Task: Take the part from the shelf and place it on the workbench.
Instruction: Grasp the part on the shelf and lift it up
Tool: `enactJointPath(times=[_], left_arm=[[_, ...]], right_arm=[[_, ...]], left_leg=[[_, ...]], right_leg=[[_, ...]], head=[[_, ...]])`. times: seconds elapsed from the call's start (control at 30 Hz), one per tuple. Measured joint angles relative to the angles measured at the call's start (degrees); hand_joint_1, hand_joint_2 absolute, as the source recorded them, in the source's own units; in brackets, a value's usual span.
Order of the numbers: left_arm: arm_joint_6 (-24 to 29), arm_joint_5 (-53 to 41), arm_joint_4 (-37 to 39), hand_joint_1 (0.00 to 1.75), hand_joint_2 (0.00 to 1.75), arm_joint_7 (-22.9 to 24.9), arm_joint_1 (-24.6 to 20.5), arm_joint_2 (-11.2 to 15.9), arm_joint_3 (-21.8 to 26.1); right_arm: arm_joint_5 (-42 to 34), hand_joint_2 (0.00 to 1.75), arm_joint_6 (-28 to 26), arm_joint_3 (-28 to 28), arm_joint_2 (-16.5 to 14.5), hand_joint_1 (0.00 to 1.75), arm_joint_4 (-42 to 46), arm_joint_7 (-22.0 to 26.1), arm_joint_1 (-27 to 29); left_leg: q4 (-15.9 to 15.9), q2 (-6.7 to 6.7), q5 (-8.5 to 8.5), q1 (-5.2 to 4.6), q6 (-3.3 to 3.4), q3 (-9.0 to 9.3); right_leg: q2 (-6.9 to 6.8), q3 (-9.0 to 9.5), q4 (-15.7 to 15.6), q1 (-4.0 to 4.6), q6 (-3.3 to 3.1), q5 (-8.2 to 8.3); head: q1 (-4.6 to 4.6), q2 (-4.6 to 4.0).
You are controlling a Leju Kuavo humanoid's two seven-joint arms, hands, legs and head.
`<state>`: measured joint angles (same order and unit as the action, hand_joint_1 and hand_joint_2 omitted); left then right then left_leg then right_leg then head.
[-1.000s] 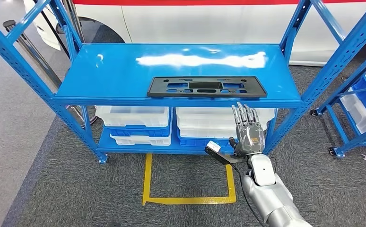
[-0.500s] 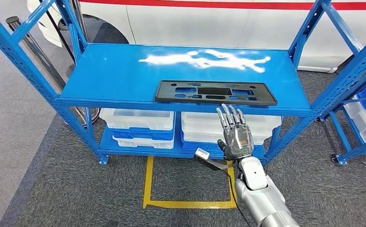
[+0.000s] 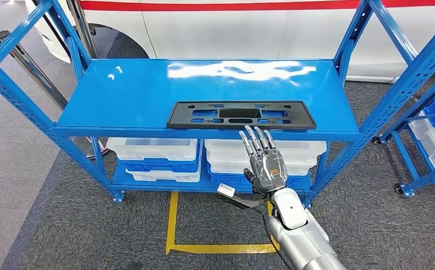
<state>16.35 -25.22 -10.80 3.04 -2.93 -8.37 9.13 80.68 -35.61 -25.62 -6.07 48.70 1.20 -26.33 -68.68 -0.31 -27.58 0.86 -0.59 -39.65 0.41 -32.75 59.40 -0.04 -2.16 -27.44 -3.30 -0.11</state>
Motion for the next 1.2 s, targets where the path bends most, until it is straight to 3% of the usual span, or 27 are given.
enactJointPath(times=[0.07,0.1,0.2,0.27,0.37,0.4,0.43,0.47,0.53,0.57,0.6,0.7,0.77,0.8,0.87,0.9,0.93,0.97,1.07,1.13,1.2], left_arm=[[0.0,0.0,0.0,0.0,0.0,0.0,-0.1,0.1,0.1],[0.0,-0.1,0.0,0.0,0.0,-0.1,-0.2,0.1,0.2],[0.0,-0.3,0.0,0.0,0.0,0.0,-0.2,0.1,0.3],[0.1,-0.8,0.0,0.0,0.0,0.0,-0.1,0.0,0.3],[0.2,-1.2,0.0,0.0,0.0,0.2,-0.3,0.0,0.3],[0.2,-1.2,0.0,0.0,0.0,0.2,-0.3,0.0,0.3],[0.2,-1.3,0.0,0.0,0.0,0.3,-0.2,0.0,0.3],[0.2,-1.3,0.0,0.0,0.0,0.3,-0.1,0.0,0.3],[0.2,-1.6,0.0,0.0,0.0,0.3,0.0,0.0,0.3],[0.2,-1.8,0.0,0.0,0.0,0.3,-0.1,0.0,0.3],[0.2,-1.9,0.0,0.0,0.0,0.3,-0.1,0.0,0.3],[0.2,-1.9,0.0,0.0,0.0,0.4,-0.2,0.0,0.4],[0.2,-1.9,0.0,0.0,0.0,0.4,-0.2,0.0,0.4],[0.2,-1.9,0.0,0.0,0.0,0.4,-0.2,0.0,0.4],[0.2,-1.9,0.0,0.0,0.0,0.4,-0.2,0.0,0.4],[0.2,-1.9,0.0,0.0,0.0,0.4,-0.1,0.0,0.4],[0.2,-1.9,0.0,0.0,0.0,0.4,0.0,0.0,0.4],[0.2,-1.9,0.0,0.0,0.0,0.4,0.1,0.0,0.4],[0.2,-2.0,0.0,0.0,0.0,0.4,0.1,0.0,0.4],[0.2,-2.1,0.0,0.0,0.0,0.4,0.0,0.0,0.4],[0.1,-2.2,0.0,0.0,0.0,0.4,-0.1,0.0,0.4]], right_arm=[[-0.1,1.75,0.2,-0.4,-0.2,0.0,0.5,0.0,0.0],[-0.2,1.75,0.3,-0.5,-0.3,0.0,0.7,0.0,0.0],[-0.4,1.75,0.3,-0.9,-0.4,0.0,1.4,0.0,0.0],[-0.7,1.75,0.3,-1.0,-0.4,0.0,1.9,0.0,0.0],[-1.1,1.75,0.4,-1.1,-0.3,0.0,2.1,-0.3,0.2],[-1.3,1.75,0.4,-1.2,-0.2,0.0,2.1,-0.4,0.4],[-1.4,1.75,0.4,-1.3,-0.2,0.0,2.2,-0.6,0.6],[-1.6,1.75,0.3,-1.3,-0.1,0.0,2.2,-0.8,0.7],[-1.8,1.75,0.3,-1.3,0.1,0.0,2.4,-1.1,0.6],[-1.9,1.75,0.3,-1.3,0.2,0.0,2.5,-1.2,0.6],[-2.0,1.75,0.3,-1.3,0.3,0.0,2.6,-1.3,0.6],[-2.1,1.75,0.3,-1.3,0.5,0.0,2.9,-1.5,0.7],[-2.2,1.75,0.3,-1.3,0.6,0.0,3.1,-1.6,0.6],[-2.2,1.75,0.3,-1.3,0.6,0.0,3.2,-1.6,0.5],[-2.2,1.75,0.3,-1.3,0.6,0.0,3.2,-1.6,0.5],[-2.2,1.75,0.3,-1.3,0.6,0.0,3.2,-1.6,0.6],[-2.2,1.75,0.3,-1.3,0.6,0.0,3.2,-1.6,0.7],[-2.2,1.75,0.3,-1.3,0.6,0.0,3.2,-1.6,0.7],[-2.3,1.75,0.3,-1.3,0.6,0.0,3.4,-1.6,0.7],[-2.4,1.75,0.3,-1.3,0.7,0.0,3.6,-1.6,0.6],[-2.4,1.75,0.3,-1.3,0.7,0.0,3.9,-1.6,0.7]], left_leg=[[7.0,0.02,3.12,-0.41,0.9,3.18],[9.0,0.01,3.46,-0.61,1.2,4.07],[10.4,0.01,3.09,-0.62,1.63,4.74],[11.4,0.1,3.23,-0.24,2.05,5.48],[11.7,0.16,2.87,-0.09,2.6,6.06],[11.6,0.14,2.65,-0.08,2.6,6.21],[11.6,0.12,2.39,-0.04,2.52,6.44],[11.4,0.09,2.05,0.03,2.36,6.78],[10.9,0.02,1.16,0.16,1.85,7.45],[10.6,-0.04,0.7,0.11,1.48,7.6],[10.3,-0.06,0.39,0.03,1.09,7.6],[10.2,-0.01,-0.09,0.04,0.03,7.59],[8.5,0.07,-1.25,0.2,-0.48,6.98],[5.9,0.1,-2.47,0.26,-0.68,5.75],[-1.8,0.11,-5.34,0.28,-0.93,1.51],[-5.1,0.11,-6.02,0.28,-0.97,-0.55],[-6.5,0.11,-5.64,0.28,-0.91,-1.8],[-5.5,0.11,-4.05,0.27,-0.75,-1.86],[5.0,0.11,2.49,-0.05,0.29,2.29],[8.8,0.13,3.1,-0.44,0.87,4.02],[9.6,0.12,2.66,-0.45,1.25,4.44]], right_leg=[[0.07,0.62,0.0,0.26,0.26,-0.58],[0.06,0.7,0.0,0.28,0.48,-0.75],[-0.05,0.77,-0.3,0.17,1.34,-0.99],[-0.11,0.07,1.5,0.17,2.02,-2.12],[-0.13,-5.58,11.5,-0.3,2.93,-6.12],[-0.15,-7.47,14.2,-0.54,3.2,-6.56],[-0.16,-8.43,15.0,-0.79,3.45,-5.82],[-0.21,-8.2,13.5,-1.06,3.67,-3.89],[-0.33,-5.48,6.5,-1.44,3.96,0.67],[-0.35,-4.11,3.4,-1.42,3.88,1.86],[-0.33,-3.34,1.6,-1.34,3.67,2.18],[-0.08,-2.95,0.9,-1.08,2.46,1.54],[-0.05,-2.41,0.6,-1.21,1.66,1.35],[-0.11,-2.08,0.5,-1.27,1.3,1.21],[-0.22,-1.65,0.4,-1.1,0.81,0.82],[-0.22,-1.46,0.4,-0.99,0.67,0.61],[-0.17,-1.2,0.4,-0.88,0.61,0.39],[-0.09,-0.84,0.5,-0.8,0.62,0.14],[0.07,0.46,0.5,-0.6,1.0,-0.87],[0.09,0.66,0.4,-0.53,1.53,-1.25],[0.04,0.78,0.0,-0.49,2.18,-1.39]], head=[[-0.04,0.0],[-0.07,0.0],[-0.07,0.0],[-0.09,0.0],[-0.12,0.0],[-0.13,0.0],[-0.12,0.0],[-0.13,0.0],[-0.14,0.0],[-0.13,0.0],[-0.11,0.0],[-0.07,0.0],[-0.05,0.0],[-0.04,0.0],[-0.03,0.0],[-0.03,0.0],[-0.02,0.0],[-0.02,0.0],[-0.04,0.0],[-0.04,0.0],[-0.04,0.0]])
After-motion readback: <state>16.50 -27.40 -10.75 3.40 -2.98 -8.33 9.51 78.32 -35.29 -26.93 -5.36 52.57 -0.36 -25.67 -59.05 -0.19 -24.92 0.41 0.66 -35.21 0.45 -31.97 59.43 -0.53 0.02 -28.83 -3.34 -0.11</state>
